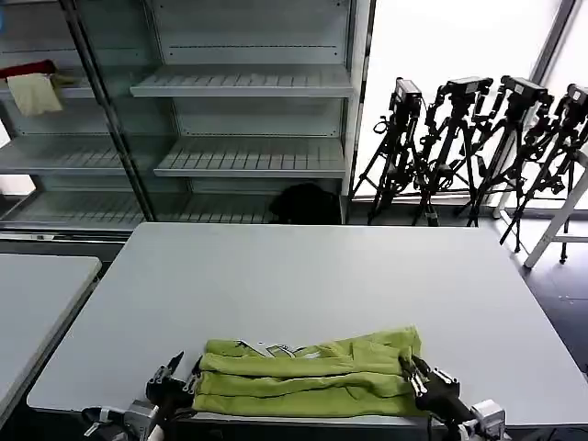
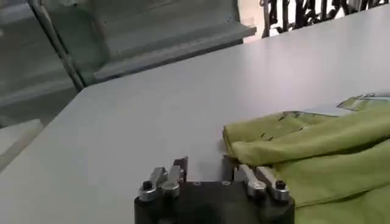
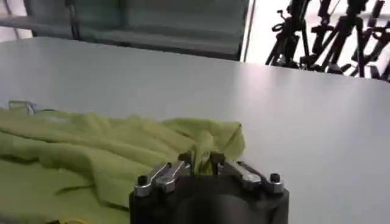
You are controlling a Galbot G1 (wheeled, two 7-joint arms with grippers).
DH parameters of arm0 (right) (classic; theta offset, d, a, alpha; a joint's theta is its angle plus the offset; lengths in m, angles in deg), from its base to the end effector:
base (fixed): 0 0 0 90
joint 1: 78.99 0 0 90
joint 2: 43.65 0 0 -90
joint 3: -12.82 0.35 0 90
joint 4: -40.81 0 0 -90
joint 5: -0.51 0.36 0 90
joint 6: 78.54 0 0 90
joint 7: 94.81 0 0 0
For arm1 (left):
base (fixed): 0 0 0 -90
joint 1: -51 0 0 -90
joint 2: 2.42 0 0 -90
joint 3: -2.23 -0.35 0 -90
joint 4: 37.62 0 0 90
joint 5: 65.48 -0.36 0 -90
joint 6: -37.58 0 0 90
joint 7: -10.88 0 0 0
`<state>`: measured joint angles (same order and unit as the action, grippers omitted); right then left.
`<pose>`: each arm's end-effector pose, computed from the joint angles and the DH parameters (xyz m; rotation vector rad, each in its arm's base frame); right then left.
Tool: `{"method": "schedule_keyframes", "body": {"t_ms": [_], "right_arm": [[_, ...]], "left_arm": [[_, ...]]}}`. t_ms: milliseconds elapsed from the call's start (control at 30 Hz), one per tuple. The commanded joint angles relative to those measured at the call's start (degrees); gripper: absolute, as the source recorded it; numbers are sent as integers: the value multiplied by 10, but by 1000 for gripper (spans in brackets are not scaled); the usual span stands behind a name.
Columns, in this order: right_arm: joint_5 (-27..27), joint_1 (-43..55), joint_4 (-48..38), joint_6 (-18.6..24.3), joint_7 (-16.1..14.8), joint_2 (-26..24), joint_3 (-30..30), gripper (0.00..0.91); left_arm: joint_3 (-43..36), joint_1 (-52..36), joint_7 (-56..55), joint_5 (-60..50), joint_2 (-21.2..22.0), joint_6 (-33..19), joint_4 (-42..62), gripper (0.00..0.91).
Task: Fold and organize the clothes.
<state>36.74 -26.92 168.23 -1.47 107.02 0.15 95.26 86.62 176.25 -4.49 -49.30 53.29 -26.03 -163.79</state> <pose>0.1510 -0.0687 -0.2673 0.2285 -2.6852 0.1280 0.1614 0.0540 -0.2728 -0.1551 -2.6200 -0.4215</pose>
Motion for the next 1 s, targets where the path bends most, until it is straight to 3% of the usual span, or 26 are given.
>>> {"method": "schedule_keyframes", "body": {"t_ms": [33,100,167,300,400,500,567,600,633,667,700,833,1000], "right_arm": [[-15,-2,28,-4,139,34,-46,907],[-17,1,45,-9,157,37,-36,907],[-17,0,70,-13,156,35,-9,907],[-16,-4,124,-18,139,29,51,907],[-19,-4,137,-10,110,31,91,907],[-29,-6,103,34,51,27,123,907],[-14,-32,81,70,-5,14,145,907],[-2,-56,56,101,-69,2,166,907],[2,-71,38,130,-96,-9,175,907],[2,-76,27,140,-102,-11,176,907],[1,-89,1,173,-135,-13,182,907],[3,-101,-25,200,-155,-10,187,907],[3,-97,-34,205,-161,-4,187,907]], "left_arm": [[5,18,3,-49,-4,-14,-20,907],[16,32,2,-52,-7,-8,-42,907],[27,46,1,-50,-14,5,-81,907],[39,70,-8,-38,-16,23,-135,907],[26,75,-22,-31,10,21,-161,907],[7,72,-33,10,61,0,-155,907],[-2,68,-37,34,90,-12,-146,907],[-6,62,-36,59,121,-15,-141,907],[-11,56,-38,73,137,-16,-139,907],[-14,52,-38,80,155,-17,-135,907],[-20,49,-38,83,174,-25,-128,907],[-34,42,-44,70,216,-61,-77,907],[-43,33,-46,54,228,-96,-25,907]]}}
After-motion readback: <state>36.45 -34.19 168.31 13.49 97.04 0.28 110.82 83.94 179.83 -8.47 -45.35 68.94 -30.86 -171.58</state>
